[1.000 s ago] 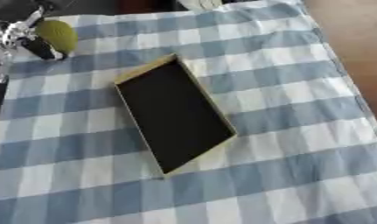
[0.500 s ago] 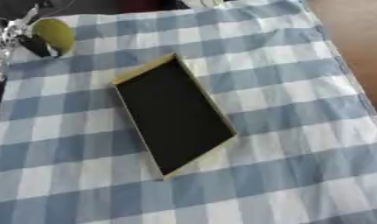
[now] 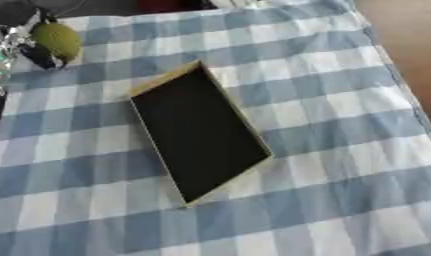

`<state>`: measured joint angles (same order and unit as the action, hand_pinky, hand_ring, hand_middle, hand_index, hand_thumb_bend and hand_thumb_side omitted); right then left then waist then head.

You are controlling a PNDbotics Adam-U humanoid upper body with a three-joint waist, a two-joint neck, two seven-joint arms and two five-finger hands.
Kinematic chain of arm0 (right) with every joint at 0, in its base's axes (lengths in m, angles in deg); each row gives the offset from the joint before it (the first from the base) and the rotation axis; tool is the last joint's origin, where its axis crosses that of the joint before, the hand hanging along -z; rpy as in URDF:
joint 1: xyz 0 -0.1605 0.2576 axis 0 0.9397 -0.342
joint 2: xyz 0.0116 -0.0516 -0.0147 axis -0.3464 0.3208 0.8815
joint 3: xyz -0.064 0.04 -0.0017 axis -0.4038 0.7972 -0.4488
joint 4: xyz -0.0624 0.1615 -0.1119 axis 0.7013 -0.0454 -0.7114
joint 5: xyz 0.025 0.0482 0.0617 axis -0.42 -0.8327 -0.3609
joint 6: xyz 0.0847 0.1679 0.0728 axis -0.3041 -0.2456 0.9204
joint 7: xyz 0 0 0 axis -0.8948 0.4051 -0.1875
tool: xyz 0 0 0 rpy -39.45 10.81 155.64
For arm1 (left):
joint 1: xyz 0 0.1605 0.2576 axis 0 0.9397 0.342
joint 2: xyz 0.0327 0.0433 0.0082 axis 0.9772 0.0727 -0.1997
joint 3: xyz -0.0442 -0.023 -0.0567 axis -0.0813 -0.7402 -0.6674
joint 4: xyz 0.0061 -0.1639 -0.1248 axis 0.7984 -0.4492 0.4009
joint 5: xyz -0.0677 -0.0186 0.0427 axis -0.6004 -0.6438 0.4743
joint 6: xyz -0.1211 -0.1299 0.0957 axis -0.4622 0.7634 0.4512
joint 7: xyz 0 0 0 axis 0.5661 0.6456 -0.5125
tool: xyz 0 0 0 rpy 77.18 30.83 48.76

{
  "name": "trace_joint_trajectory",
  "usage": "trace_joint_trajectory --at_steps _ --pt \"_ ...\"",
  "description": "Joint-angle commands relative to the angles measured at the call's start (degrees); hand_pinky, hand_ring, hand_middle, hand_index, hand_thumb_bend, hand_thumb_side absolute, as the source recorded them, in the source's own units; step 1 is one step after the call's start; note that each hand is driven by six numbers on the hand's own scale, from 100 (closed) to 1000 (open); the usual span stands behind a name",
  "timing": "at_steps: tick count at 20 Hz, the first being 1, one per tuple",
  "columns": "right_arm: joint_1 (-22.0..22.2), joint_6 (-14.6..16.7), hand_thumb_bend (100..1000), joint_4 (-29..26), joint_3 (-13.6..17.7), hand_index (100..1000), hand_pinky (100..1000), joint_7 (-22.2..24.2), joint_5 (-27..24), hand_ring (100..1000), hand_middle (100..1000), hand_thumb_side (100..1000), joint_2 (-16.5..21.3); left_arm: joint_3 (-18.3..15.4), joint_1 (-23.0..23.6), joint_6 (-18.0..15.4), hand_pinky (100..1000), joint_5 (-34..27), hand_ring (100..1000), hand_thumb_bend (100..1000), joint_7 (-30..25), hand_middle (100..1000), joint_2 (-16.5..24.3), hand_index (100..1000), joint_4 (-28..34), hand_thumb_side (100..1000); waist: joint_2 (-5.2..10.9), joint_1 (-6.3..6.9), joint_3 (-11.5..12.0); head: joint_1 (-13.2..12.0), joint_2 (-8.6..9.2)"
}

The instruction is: Pick up objects on the table and place them in the box.

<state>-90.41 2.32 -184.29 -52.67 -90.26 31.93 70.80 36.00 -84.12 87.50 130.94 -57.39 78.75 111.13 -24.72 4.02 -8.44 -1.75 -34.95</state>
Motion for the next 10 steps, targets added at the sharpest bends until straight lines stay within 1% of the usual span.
trace_joint_trajectory --at_steps 1,3,7,10 --pt "-0.4 0.0 100 -0.9 0.4 677 801 0.1 0.0 653 618 645 0.9 0.0 -0.8 -0.9 538 -0.5 557 389 -0.6 547 2.1 709 0.3 100 1.3 -0.25 0.0 -0.1 0.57" --pt "-0.4 0.0 100 -0.9 0.5 677 801 0.1 0.0 654 618 646 0.8 0.1 -0.6 -1.3 528 -0.1 549 383 0.0 542 2.1 697 0.4 100 1.42 -0.26 0.0 -0.1 0.52" --pt "-0.2 0.0 100 -0.9 0.6 677 802 0.0 -0.1 654 618 647 0.6 0.1 -0.4 -2.1 478 0.6 512 375 1.4 506 2.0 646 0.4 100 1.7 -0.32 -0.1 -0.1 0.31" --pt "0.0 -0.1 100 -0.9 0.7 677 802 0.0 -0.1 654 618 646 0.6 0.2 -0.3 -2.3 466 1.0 506 382 2.3 501 2.0 639 0.6 100 1.92 -0.39 0.0 0.1 -0.04"
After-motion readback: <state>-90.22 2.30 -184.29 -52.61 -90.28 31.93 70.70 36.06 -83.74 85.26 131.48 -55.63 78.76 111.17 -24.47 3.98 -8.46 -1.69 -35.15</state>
